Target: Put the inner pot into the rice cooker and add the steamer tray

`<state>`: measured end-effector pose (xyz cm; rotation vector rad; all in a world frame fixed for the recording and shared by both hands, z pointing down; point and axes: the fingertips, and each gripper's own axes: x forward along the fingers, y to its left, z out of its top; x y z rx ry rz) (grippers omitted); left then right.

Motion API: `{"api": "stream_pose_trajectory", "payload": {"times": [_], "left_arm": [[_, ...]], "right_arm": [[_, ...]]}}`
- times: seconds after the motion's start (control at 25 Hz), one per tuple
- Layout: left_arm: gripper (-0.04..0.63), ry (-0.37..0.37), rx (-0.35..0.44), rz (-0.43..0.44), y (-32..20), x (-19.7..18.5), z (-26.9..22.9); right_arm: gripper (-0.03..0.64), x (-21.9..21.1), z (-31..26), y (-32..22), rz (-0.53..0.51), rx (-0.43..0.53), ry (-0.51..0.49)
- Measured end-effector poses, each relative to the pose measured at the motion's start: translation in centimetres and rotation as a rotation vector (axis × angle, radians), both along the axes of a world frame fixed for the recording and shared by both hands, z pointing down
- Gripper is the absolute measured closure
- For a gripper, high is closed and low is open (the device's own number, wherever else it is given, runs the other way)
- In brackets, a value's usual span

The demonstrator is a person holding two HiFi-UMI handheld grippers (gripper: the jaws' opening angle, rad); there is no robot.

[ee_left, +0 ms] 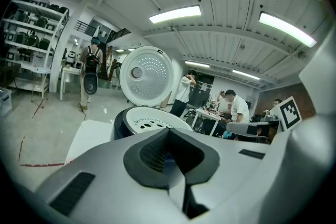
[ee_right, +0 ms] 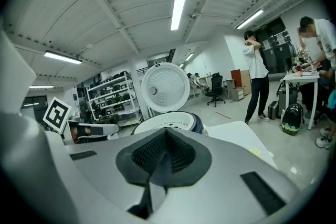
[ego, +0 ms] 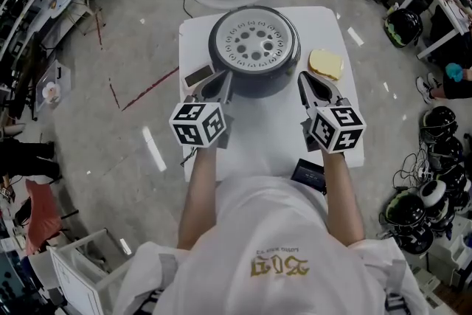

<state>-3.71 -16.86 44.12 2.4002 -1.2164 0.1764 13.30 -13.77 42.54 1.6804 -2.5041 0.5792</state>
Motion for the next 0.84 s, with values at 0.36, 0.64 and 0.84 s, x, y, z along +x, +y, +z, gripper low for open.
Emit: {"api": "stream_pose_trajectory", "payload": {"times": [0.36, 0.64, 0.84], "left_arm": [[0.580, 0.017, -0.008, 0.006, -0.46, -1.04, -0.38], [0.580, 0.032, -0.016, 0.010, -0.67, -0.72, -0.34], [0.580, 0.033, -0.018, 0.017, -0.66, -0.14, -0.02]], "right_arm": [[0.606, -0.65, -0.41, -0.70, 0.001, -0.010, -0.016], [0.606, -0.46, -0.36, -0.76, -0.004, -0.018, -0.023], [0.606, 0.10, -0.02, -0.73, -0.006, -0.020, -0.025]]}}
